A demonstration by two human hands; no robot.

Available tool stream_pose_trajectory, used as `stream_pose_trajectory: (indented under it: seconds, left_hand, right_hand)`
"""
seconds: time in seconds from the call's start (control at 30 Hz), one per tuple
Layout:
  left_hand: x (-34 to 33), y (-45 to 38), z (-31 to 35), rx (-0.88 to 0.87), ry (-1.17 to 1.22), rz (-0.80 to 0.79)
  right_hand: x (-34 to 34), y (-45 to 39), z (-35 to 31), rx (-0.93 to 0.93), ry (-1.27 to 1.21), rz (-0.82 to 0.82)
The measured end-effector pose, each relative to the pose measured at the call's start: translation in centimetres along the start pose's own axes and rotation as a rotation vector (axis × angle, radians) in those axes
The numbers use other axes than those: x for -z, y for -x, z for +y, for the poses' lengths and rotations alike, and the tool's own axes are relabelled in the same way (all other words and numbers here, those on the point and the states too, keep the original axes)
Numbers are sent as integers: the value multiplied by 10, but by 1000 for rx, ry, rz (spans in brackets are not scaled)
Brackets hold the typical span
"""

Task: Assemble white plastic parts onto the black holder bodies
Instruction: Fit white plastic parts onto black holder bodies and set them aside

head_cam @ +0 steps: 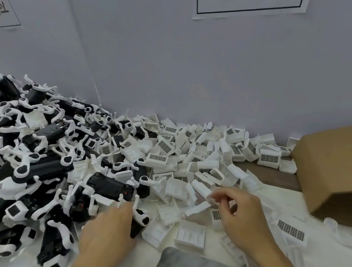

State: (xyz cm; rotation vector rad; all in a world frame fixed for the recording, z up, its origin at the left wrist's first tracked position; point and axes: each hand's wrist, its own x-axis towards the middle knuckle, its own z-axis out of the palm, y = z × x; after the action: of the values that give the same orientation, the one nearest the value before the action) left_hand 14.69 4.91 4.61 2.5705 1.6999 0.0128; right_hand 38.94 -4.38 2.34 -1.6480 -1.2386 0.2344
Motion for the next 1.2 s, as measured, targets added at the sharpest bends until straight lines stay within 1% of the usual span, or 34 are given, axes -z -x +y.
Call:
stream_pose_trajectory:
  seconds: [0.13, 0.2, 0.3, 0.37, 0.43, 0.53, 0.63, 0.77, 0.8, 0.87, 1.03, 1.2]
  left_hand:
    - [19, 4, 4, -16, -4, -21]
    - [36, 5, 3, -24, 100, -47]
    - [61, 1, 0, -53, 502, -69]
    - [71, -2, 4, -73, 769, -54]
    - [75, -6, 20, -140, 959, -31]
    - [68, -19, 61, -223, 1236, -102]
    - [50, -41, 114, -167, 1466, -146]
    - [22, -60, 168, 75, 1810, -319]
    - [17, -62, 175, 114, 1859, -350]
    - [7, -68, 185, 87, 1892, -368]
    - [-11, -80, 190, -35, 1817, -351]
    - [-25, -83, 194, -17, 1838, -418]
  right_hand:
    - [4, 2, 0, -28, -57, 13]
    - [5, 3, -1, -39, -82, 13]
    - [6, 3, -4, -64, -85, -6]
    - [8, 2, -4, -80, -91, -13]
    - [11, 2, -5, -90, -107, -8]
    - [17, 2, -4, -101, -130, 31]
    - [26, -1, -2, -118, -144, 83]
    - [39, -6, 8, -164, -159, 164]
    - [42, -7, 12, -192, -167, 181]
    - [47, -9, 16, -225, -178, 195]
    - [57, -10, 13, -151, -165, 184]
    - [61, -9, 15, -134, -145, 200]
